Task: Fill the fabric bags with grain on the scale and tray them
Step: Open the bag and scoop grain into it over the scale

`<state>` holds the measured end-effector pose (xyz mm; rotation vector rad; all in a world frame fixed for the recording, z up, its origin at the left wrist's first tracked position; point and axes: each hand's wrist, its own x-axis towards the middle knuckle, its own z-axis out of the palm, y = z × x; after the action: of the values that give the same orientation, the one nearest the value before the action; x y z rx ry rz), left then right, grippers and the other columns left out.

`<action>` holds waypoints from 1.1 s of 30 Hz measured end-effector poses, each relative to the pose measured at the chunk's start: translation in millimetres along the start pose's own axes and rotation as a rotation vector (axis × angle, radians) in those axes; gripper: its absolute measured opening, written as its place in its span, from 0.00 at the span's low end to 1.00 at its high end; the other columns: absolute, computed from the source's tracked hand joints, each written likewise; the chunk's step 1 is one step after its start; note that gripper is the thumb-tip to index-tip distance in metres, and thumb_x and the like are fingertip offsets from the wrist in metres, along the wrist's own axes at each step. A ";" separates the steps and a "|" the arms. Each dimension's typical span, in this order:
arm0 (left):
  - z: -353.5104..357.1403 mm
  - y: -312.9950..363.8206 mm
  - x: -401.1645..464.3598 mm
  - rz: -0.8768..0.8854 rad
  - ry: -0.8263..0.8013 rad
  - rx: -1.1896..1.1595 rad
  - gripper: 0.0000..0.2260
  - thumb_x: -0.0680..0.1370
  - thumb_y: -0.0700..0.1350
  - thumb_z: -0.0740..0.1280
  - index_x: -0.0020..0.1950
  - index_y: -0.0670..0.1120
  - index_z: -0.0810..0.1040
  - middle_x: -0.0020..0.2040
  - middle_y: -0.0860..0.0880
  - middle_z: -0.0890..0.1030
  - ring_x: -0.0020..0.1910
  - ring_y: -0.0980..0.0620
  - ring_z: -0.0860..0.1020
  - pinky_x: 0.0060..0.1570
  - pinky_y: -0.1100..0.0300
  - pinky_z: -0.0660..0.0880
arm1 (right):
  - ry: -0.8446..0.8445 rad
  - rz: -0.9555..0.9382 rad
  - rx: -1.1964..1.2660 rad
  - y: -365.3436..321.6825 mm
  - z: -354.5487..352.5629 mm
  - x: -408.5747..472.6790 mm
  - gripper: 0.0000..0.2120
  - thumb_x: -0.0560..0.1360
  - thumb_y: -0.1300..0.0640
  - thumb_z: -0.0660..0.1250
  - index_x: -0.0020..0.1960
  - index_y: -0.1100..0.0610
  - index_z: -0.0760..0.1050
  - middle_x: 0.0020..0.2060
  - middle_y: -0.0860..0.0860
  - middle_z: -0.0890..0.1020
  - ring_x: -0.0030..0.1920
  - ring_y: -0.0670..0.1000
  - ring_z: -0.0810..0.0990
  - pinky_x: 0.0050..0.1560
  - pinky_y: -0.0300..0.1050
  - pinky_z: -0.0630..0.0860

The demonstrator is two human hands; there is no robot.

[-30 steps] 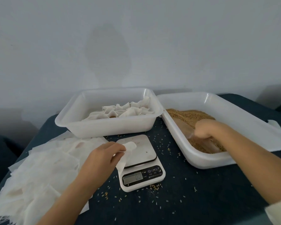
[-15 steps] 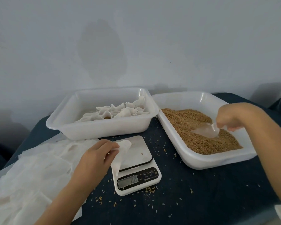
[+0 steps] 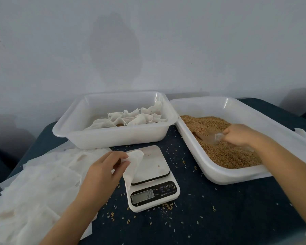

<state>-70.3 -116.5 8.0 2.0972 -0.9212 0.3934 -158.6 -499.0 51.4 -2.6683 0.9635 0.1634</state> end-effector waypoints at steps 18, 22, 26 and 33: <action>-1.1 -3.7 -2.4 -0.070 0.013 -0.055 0.06 0.73 0.41 0.70 0.46 0.50 0.77 0.39 0.61 0.78 0.46 0.66 0.75 0.42 0.79 0.68 | 0.037 -0.006 0.026 -2.5 -7.4 -8.3 0.17 0.78 0.44 0.62 0.49 0.58 0.80 0.35 0.52 0.78 0.34 0.51 0.76 0.37 0.43 0.72; -7.7 -4.5 0.2 -0.013 -0.012 -0.005 0.04 0.73 0.39 0.70 0.46 0.47 0.80 0.39 0.62 0.78 0.44 0.66 0.75 0.43 0.79 0.68 | 0.092 -0.091 0.131 5.6 -0.4 -11.2 0.10 0.78 0.47 0.63 0.47 0.51 0.80 0.32 0.51 0.79 0.32 0.51 0.75 0.37 0.44 0.73; -21.6 -8.2 8.8 0.005 -0.096 0.052 0.03 0.73 0.40 0.71 0.44 0.48 0.82 0.38 0.64 0.78 0.43 0.64 0.75 0.43 0.76 0.69 | 0.172 -0.200 0.204 7.9 -3.6 -17.7 0.06 0.78 0.49 0.64 0.54 0.44 0.77 0.37 0.47 0.82 0.37 0.51 0.82 0.34 0.41 0.73; -51.0 -7.8 36.8 0.053 -0.192 0.129 0.03 0.73 0.41 0.71 0.43 0.48 0.83 0.39 0.64 0.78 0.46 0.68 0.75 0.45 0.79 0.67 | 0.144 -0.435 0.296 -16.0 -36.1 -39.5 0.14 0.75 0.46 0.66 0.60 0.37 0.72 0.34 0.35 0.82 0.33 0.37 0.80 0.40 0.38 0.70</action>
<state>-37.7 -91.5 56.3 2.2619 -1.0900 0.2895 -178.5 -474.8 97.6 -2.5584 0.3846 -0.2489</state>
